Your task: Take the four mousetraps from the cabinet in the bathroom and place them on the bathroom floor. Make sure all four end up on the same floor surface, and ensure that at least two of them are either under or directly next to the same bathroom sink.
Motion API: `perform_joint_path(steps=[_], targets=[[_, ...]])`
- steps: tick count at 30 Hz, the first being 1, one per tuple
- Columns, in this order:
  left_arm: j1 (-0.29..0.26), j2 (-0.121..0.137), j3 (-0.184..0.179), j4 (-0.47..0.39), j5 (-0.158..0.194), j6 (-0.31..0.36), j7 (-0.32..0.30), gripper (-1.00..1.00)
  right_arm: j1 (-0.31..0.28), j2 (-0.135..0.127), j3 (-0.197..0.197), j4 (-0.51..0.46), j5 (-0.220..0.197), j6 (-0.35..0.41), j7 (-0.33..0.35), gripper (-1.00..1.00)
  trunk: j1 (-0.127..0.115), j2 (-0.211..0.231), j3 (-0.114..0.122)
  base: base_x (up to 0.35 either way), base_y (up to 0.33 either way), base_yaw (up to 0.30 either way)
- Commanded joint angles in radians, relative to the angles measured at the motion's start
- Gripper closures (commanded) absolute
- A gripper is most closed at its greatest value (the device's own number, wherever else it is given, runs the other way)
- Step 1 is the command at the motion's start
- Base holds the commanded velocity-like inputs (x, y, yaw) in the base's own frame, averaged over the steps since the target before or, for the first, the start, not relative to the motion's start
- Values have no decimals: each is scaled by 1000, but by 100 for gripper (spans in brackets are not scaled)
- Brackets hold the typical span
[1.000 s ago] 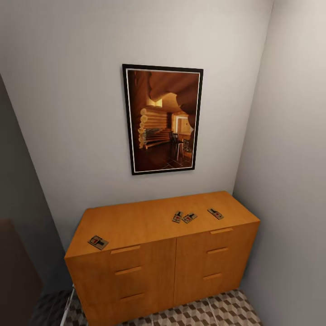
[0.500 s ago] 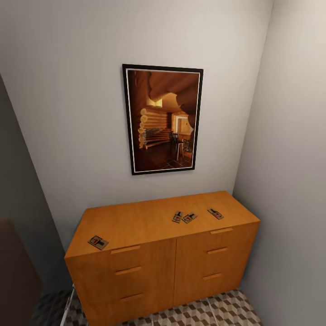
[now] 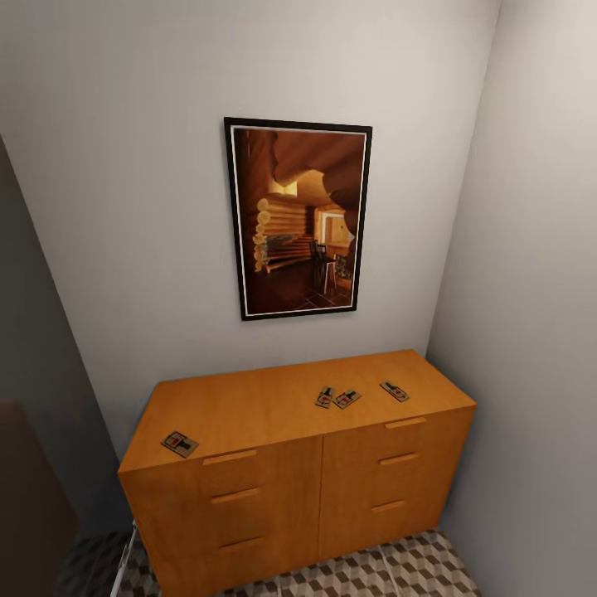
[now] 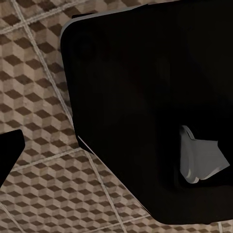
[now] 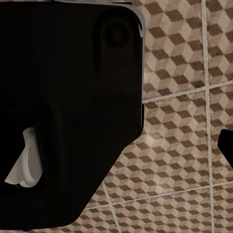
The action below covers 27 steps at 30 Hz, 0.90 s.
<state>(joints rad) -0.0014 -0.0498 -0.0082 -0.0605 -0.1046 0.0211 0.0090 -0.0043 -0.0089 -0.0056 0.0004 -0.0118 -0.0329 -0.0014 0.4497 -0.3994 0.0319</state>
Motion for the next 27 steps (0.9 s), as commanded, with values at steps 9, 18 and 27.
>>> perform_joint_path(steps=[9, 18, 27], targets=[[0, 0, 0, -2, -10, 2, 3, -100, 0, 0, 0, 1, -1, -4, 0, -100, 0, -1, 0, 0, 0, 0], [0, 1, -1, -2, -10, 2, 2, -100, 0, 0, 0, 1, 2, -3, 0, -100, 0, -1, 0, 0, 0, 0], [0, 2, -1, -7, -9, 2, 2, -100, 0, 1, 1, 1, 6, -2, 0, -100, 0, -1, 0, 0, 0, 0]])
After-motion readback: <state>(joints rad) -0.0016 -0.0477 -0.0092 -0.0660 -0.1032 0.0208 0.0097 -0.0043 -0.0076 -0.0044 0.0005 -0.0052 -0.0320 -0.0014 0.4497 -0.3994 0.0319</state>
